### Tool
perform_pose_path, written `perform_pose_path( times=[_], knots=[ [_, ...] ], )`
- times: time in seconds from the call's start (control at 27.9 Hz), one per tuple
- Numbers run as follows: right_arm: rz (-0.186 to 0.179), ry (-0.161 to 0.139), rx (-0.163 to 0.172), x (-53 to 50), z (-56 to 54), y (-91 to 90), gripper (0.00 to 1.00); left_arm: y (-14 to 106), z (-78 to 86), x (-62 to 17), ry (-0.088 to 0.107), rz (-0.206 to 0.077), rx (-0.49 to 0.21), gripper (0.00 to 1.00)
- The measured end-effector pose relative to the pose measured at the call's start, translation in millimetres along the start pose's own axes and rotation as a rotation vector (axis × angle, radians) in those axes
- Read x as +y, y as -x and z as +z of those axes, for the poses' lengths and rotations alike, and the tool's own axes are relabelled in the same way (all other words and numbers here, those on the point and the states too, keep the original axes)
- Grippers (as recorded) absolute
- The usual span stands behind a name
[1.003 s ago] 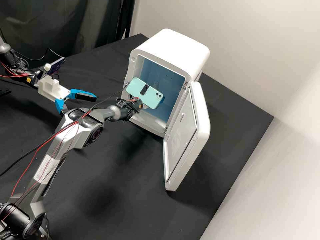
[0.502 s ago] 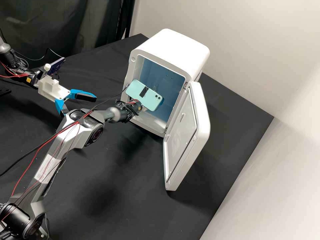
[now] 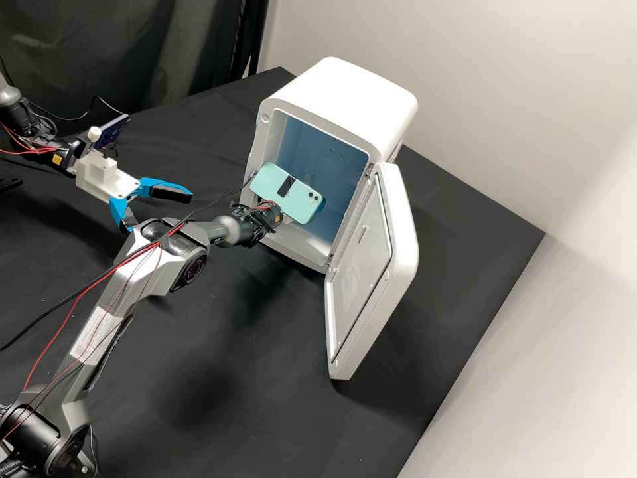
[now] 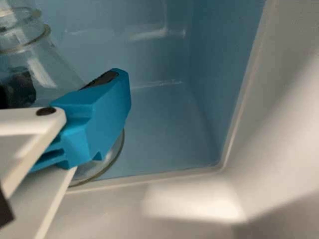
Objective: Place the flask in the incubator
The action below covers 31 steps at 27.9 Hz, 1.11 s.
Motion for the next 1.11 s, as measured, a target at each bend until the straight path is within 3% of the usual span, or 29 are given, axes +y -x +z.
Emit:
perform_pose_path(
  times=[0.43, 1.11],
  knots=[
    [0.009, -0.002, -0.004, 2.9, 4.3, -2.1, 0.0, -0.5, 0.7, -1.9, 0.0, -0.017, 0.006, 1.0],
    [0.013, 0.008, -0.008, 6.2, 7.6, -2.3, 0.0, -0.7, 1.2, -2.2, 0.0, -0.019, 0.005, 1.0]
  ],
)
